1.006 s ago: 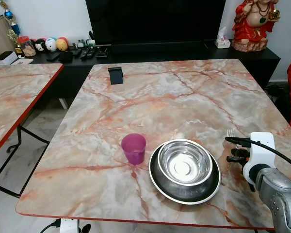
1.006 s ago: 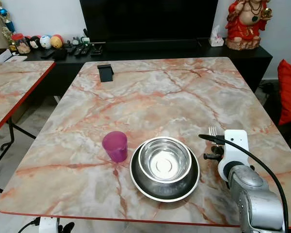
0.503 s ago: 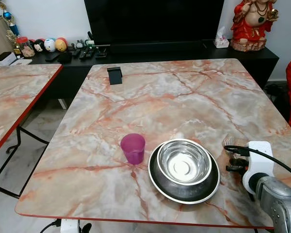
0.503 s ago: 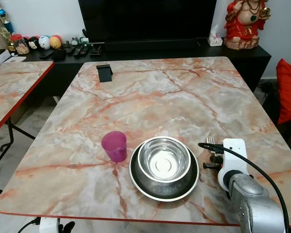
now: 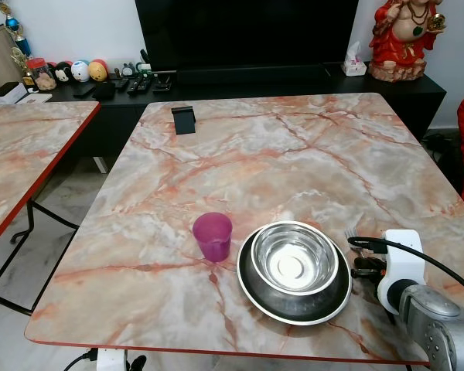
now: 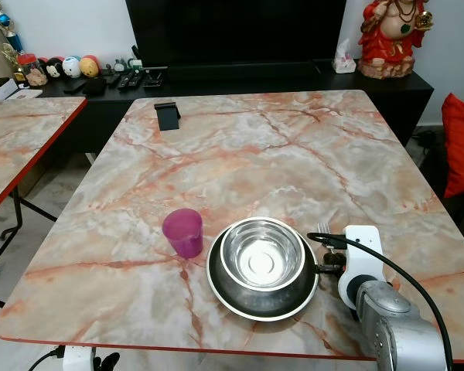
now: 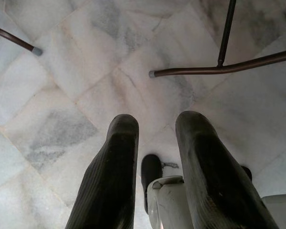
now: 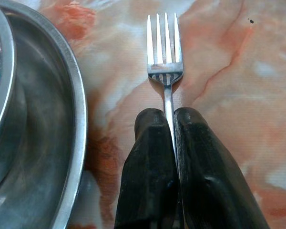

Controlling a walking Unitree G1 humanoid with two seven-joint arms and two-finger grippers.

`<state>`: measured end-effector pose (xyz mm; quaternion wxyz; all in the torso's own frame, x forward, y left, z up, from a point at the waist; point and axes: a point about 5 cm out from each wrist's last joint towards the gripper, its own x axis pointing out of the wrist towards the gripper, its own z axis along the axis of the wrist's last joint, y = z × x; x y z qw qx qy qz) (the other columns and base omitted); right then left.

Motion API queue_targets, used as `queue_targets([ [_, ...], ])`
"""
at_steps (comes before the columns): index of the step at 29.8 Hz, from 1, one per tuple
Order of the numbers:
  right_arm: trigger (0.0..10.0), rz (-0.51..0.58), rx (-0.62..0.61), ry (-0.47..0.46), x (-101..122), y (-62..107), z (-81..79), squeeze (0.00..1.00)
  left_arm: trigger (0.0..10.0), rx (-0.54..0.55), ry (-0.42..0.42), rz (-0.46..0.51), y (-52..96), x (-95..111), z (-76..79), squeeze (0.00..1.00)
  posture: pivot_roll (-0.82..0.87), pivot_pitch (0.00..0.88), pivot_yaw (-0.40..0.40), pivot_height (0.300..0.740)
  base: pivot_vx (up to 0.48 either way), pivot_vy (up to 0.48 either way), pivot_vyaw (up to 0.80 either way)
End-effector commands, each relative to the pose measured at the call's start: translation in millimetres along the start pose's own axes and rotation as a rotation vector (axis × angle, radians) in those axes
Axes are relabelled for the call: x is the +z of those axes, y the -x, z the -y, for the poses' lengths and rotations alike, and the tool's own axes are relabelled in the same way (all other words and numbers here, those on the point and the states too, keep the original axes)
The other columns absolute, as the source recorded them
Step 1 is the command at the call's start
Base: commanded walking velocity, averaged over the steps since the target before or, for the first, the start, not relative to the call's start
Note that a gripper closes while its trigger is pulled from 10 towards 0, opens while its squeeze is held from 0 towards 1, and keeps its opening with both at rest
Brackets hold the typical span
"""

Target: Setting the table

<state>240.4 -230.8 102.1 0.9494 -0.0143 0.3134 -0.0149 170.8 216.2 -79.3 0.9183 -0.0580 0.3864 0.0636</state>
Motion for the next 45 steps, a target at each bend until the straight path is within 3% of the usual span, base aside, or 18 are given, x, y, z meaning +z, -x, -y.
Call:
queue_targets([
  [1,10.0,0.006,-0.009,0.031,-0.7,0.7,-0.3,0.0,10.0,0.005,-0.011,-0.011,1.6,-2.2,-5.3,0.0,-0.18,0.0,0.07,0.74,0.0,0.0,0.0],
  [5,10.0,-0.001,-0.03,0.08,-3.2,0.5,3.5,0.0,10.0,0.003,-0.012,-0.012,1.6,-2.3,-5.1,0.0,-0.19,0.0,0.069,0.74,0.0,0.0,0.0],
  [23,10.0,-0.019,-0.012,0.052,-9.8,-1.5,-5.1,0.0,10.0,0.002,-0.025,-0.023,1.6,-2.6,-6.2,0.0,-0.18,0.0,0.071,0.74,0.0,0.0,0.0],
  [25,10.0,-0.016,-0.009,0.05,-9.1,-1.5,-5.5,0.04,10.0,0.002,-0.026,-0.023,1.5,-2.4,-6.3,0.0,-0.18,0.0,0.071,0.74,0.0,0.0,0.0],
  [26,10.0,-0.013,-0.01,0.051,-8.4,-1.5,-5.7,0.49,10.0,0.002,-0.027,-0.023,1.5,-2.2,-6.5,0.0,-0.18,0.0,0.071,0.74,0.0,0.0,0.0],
  [28,10.0,-0.013,-0.012,0.052,-8.2,-1.5,-5.6,0.49,10.0,0.002,-0.027,-0.023,1.5,-2.1,-6.6,0.0,-0.18,0.0,0.071,0.74,0.0,0.0,0.0],
  [29,10.0,-0.014,-0.018,0.057,-8.1,-1.9,-4.9,0.0,10.0,0.002,-0.027,-0.022,1.4,-1.8,-6.7,0.0,-0.18,0.0,0.072,0.74,0.0,0.0,0.0],
  [44,10.0,-0.001,-0.035,0.06,-4.2,-2.1,-0.3,0.0,10.0,-0.009,-0.03,-0.007,-0.7,2.2,-1.4,0.0,-0.18,0.0,0.071,0.74,0.0,0.0,0.0],
  [45,10.0,-0.001,-0.034,0.058,-4.2,-2.1,-0.5,0.22,10.0,-0.009,-0.03,-0.007,-0.6,2.0,-1.5,0.0,-0.18,0.0,0.071,0.74,0.0,0.0,0.0],
])
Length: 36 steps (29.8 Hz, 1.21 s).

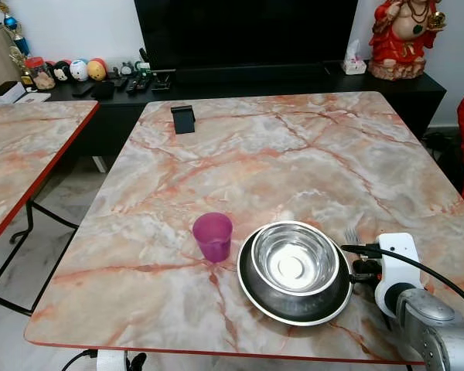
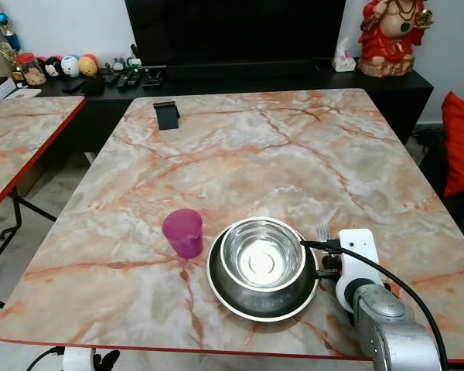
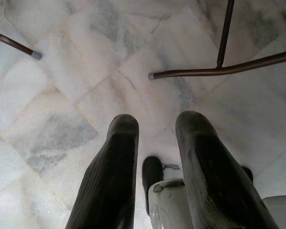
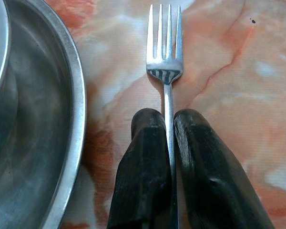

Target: Setting the table

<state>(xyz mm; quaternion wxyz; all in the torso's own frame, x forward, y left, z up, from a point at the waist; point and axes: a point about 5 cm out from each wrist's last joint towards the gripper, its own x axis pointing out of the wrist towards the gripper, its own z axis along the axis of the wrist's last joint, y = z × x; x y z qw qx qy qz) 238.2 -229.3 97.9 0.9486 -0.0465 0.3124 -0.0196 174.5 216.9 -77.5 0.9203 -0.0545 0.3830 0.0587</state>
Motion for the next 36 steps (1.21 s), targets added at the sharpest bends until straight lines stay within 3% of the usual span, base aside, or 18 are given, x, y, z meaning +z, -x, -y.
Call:
queue_targets([
  [1,10.0,-0.002,-0.005,-0.002,0.5,-1.4,1.0,0.58,10.0,-0.002,-0.021,-0.014,0.8,-2.1,-1.8,0.0,-0.18,0.0,0.072,0.74,0.0,0.0,0.0],
  [2,10.0,-0.002,-0.006,-0.002,0.7,-1.5,1.0,0.75,10.0,-0.002,-0.021,-0.015,0.9,-2.3,-1.9,0.0,-0.18,0.0,0.071,0.74,0.0,0.0,0.0],
  [3,10.0,-0.002,-0.008,0.001,1.0,-1.6,1.1,0.6,10.0,-0.001,-0.021,-0.014,1.1,-2.6,-2.2,0.0,-0.18,0.0,0.071,0.74,0.0,0.0,0.0],
  [4,10.0,-0.003,-0.008,0.005,1.0,-1.7,1.0,0.18,10.0,0.0,-0.021,-0.014,1.2,-2.7,-2.4,0.0,-0.18,0.0,0.071,0.74,0.0,0.0,0.0],
  [5,10.0,-0.003,-0.008,0.008,1.0,-1.8,0.9,0.18,10.0,0.0,-0.021,-0.014,1.3,-2.8,-2.5,0.0,-0.18,0.0,0.071,0.74,0.0,0.0,0.0],
  [6,10.0,-0.003,-0.009,0.008,1.2,-1.9,0.8,0.0,10.0,0.0,-0.021,-0.013,1.5,-2.9,-3.0,0.0,-0.18,0.0,0.072,0.74,0.0,0.0,0.0],
  [36,10.0,0.078,-0.019,-0.066,14.7,-5.5,-6.2,0.0,10.0,-0.013,-0.039,-0.008,0.4,-0.8,-0.2,0.0,-0.18,0.0,0.072,0.74,0.0,0.0,0.0],
])
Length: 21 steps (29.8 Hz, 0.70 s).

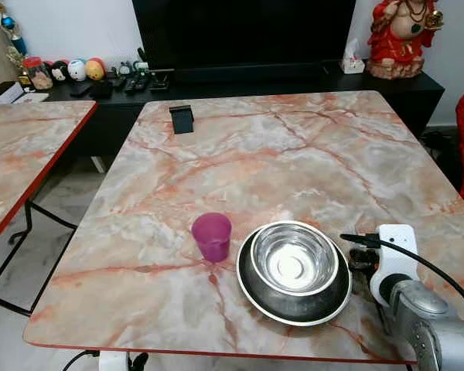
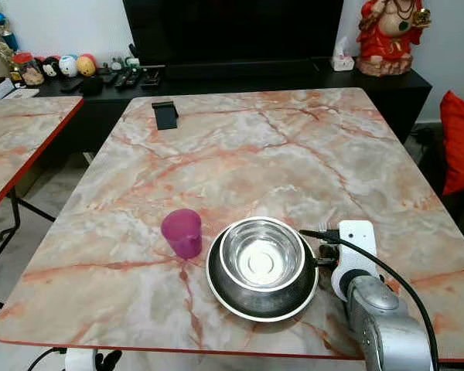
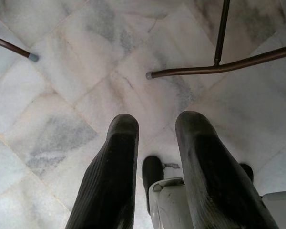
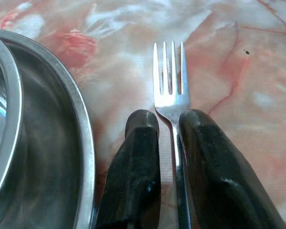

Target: Setting the table

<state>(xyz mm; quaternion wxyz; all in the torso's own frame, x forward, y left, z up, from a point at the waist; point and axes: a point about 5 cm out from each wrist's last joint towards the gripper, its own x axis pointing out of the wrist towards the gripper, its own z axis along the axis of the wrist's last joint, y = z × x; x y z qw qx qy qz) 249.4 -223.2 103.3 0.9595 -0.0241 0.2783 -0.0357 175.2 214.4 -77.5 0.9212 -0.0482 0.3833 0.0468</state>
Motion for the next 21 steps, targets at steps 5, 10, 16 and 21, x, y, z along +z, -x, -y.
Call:
queue_targets([
  [5,10.0,0.041,-0.014,-0.015,7.2,-0.4,0.7,0.0,10.0,0.002,-0.017,-0.006,0.5,-0.4,-2.2,0.0,-0.18,0.0,0.074,0.74,0.0,0.0,0.0],
  [10,10.0,0.073,-0.021,-0.023,12.0,0.1,2.1,0.0,10.0,0.001,-0.017,-0.003,0.2,0.3,-2.1,0.0,-0.18,0.0,0.073,0.74,0.0,0.0,0.0],
  [16,10.0,0.206,-0.034,-0.061,28.8,2.5,1.7,0.0,10.0,0.003,-0.016,0.0,0.6,0.3,-3.0,0.0,-0.18,0.0,0.075,0.74,0.0,0.0,0.0],
  [21,10.0,0.423,-0.036,-0.116,52.2,8.4,-3.7,0.0,10.0,0.007,-0.015,0.004,1.1,0.1,-4.5,0.0,-0.18,0.0,0.078,0.74,0.0,0.0,0.0],
])
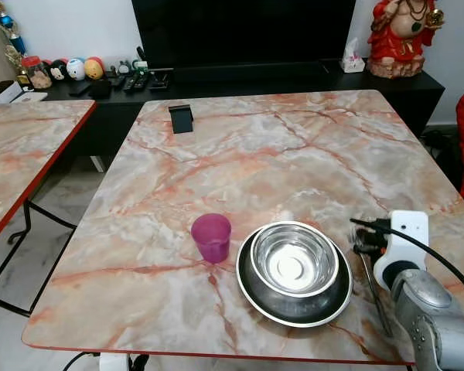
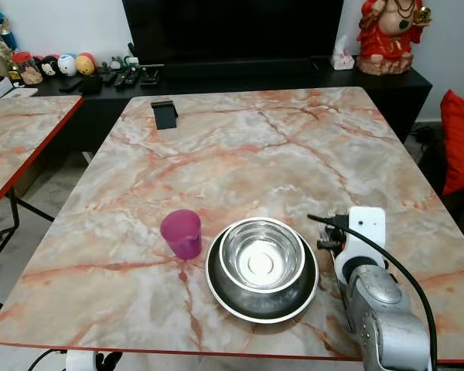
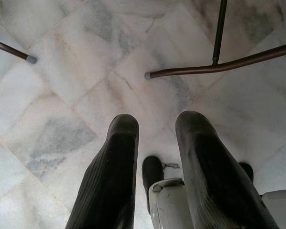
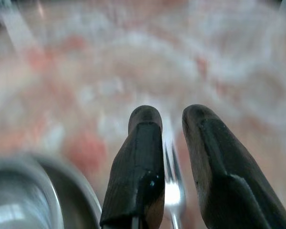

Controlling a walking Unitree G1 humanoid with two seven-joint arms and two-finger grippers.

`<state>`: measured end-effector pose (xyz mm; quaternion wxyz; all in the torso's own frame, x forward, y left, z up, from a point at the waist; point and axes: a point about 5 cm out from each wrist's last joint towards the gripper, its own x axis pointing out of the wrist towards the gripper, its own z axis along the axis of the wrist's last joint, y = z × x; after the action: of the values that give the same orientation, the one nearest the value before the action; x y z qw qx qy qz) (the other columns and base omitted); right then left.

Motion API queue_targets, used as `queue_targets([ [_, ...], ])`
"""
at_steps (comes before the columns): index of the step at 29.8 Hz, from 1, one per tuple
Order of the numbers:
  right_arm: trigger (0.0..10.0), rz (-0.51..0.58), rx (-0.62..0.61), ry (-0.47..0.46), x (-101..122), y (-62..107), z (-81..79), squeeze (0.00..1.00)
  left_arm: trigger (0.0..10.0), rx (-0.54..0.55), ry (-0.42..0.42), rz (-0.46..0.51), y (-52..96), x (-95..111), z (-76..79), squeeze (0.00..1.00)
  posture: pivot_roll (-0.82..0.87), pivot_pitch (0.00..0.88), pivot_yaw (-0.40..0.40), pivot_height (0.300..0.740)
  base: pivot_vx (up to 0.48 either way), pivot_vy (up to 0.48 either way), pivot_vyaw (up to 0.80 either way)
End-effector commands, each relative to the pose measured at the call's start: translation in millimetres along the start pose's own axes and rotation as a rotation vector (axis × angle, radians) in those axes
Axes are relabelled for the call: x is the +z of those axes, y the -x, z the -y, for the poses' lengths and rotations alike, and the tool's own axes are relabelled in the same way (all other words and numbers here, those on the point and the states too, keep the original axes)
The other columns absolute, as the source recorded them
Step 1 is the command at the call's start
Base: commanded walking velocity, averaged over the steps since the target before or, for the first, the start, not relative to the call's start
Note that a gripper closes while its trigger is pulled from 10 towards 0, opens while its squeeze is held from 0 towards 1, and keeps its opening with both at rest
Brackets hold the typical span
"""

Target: Setting the table

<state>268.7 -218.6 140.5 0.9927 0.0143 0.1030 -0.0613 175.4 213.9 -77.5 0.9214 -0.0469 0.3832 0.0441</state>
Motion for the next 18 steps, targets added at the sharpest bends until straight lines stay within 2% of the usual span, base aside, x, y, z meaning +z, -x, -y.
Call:
queue_targets([
  [1,10.0,0.132,-0.018,-0.004,16.8,0.1,-3.0,0.0,10.0,0.012,-0.011,0.005,1.3,0.2,-5.5,0.0,-0.18,0.0,0.079,0.74,0.0,0.0,0.0],
  [4,10.0,0.174,-0.022,0.005,19.9,-0.3,-4.7,0.0,10.0,0.012,-0.013,0.007,1.3,0.5,-5.6,0.0,-0.18,0.0,0.08,0.74,0.0,0.0,0.0],
  [5,10.0,0.236,-0.02,-0.007,24.8,-0.5,-9.2,0.0,10.0,0.014,-0.017,0.007,1.3,0.6,-6.1,0.0,-0.18,0.0,0.082,0.74,0.0,0.0,0.0],
  [6,10.0,0.236,-0.02,-0.007,24.8,-0.5,-9.2,0.0,10.0,0.014,-0.017,0.007,1.3,0.6,-6.1,0.0,-0.18,0.0,0.082,0.74,0.0,0.0,0.0],
  [8,10.0,0.319,0.02,-0.035,33.9,-2.0,-18.8,0.0,10.0,0.022,-0.022,0.009,1.4,0.8,-6.5,0.0,-0.18,0.0,0.081,0.74,0.0,0.0,0.0],
  [12,10.0,0.411,0.037,-0.012,43.4,-5.0,-26.8,0.0,10.0,0.023,-0.019,-0.001,1.7,-1.4,-5.8,0.0,-0.18,0.0,0.086,0.74,0.0,0.0,0.0],
  [18,10.0,0.448,0.059,0.002,45.1,-7.3,-33.4,0.0,10.0,0.047,0.003,-0.013,3.8,-6.5,-8.4,0.0,-0.18,0.0,0.085,0.74,0.0,0.0,0.0],
])
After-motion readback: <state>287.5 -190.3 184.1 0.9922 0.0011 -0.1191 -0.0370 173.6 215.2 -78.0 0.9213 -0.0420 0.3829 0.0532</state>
